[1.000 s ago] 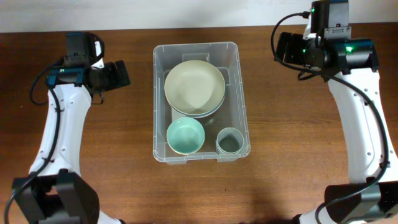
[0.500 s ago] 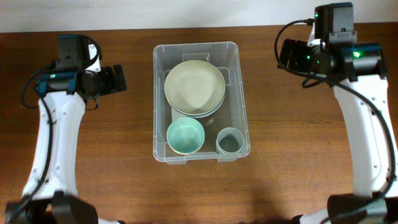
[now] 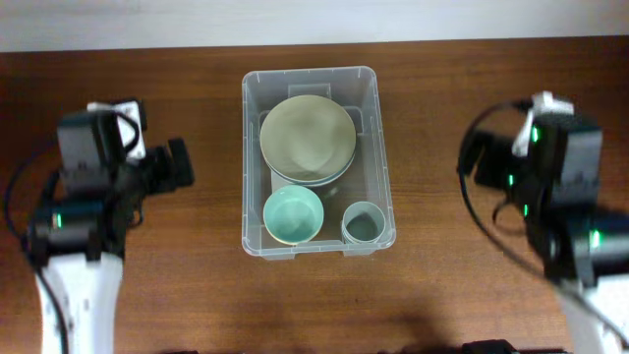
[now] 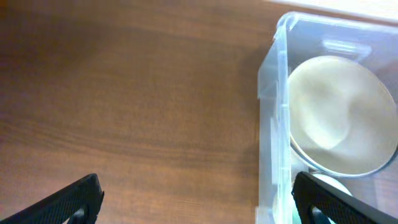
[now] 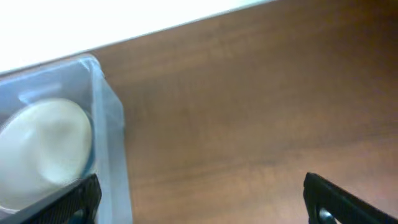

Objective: Pack container

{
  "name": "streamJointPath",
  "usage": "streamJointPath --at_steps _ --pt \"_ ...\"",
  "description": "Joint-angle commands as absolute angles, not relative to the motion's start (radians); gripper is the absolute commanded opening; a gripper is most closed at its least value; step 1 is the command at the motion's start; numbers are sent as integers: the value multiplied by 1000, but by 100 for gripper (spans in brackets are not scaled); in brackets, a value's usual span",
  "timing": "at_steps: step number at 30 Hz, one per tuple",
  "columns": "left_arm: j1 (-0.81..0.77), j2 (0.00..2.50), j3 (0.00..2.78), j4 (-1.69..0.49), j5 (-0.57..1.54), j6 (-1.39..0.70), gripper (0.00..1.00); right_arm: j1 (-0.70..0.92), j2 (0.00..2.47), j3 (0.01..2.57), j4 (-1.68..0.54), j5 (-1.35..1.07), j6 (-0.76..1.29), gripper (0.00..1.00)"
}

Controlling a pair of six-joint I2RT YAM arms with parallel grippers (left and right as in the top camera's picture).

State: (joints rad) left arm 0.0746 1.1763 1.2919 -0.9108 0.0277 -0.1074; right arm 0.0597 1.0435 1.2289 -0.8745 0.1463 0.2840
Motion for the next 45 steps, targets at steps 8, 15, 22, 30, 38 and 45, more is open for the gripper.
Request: streamJointPath --at_steps 8,15,22,30,38,45 --pt "80 546 787 -751 38 -89 99 59 631 795 -826 205 289 99" --pt "80 397 702 -805 38 -88 99 59 623 778 -834 203 289 99" --pt "80 398 702 -892 38 -88 99 59 643 778 -834 203 289 99" --pt "80 398 702 -923 38 -88 99 59 675 778 -834 203 289 99" --pt "80 398 702 -924 38 -88 100 62 648 778 -846 203 289 99" --pt "80 398 702 -926 38 -88 99 64 410 714 -874 193 274 99"
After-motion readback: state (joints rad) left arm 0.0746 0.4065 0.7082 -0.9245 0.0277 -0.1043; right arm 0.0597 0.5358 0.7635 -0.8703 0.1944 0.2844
